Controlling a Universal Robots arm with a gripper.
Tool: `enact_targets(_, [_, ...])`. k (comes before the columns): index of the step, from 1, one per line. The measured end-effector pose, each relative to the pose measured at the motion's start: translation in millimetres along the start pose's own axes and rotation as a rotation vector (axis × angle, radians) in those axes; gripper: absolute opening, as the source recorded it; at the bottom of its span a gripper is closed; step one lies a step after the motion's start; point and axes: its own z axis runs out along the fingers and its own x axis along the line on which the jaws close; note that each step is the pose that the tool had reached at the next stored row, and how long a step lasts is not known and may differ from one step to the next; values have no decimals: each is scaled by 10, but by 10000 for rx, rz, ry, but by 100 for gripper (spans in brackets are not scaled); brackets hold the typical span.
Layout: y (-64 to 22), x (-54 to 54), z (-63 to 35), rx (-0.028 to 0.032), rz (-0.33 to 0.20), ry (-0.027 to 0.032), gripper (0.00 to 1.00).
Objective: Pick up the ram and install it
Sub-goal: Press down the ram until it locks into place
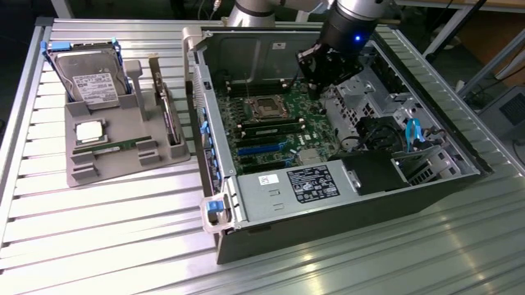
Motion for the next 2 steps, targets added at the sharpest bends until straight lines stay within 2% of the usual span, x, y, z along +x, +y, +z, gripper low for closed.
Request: enact_targets(2, [0, 0, 0, 0, 0, 0, 10])
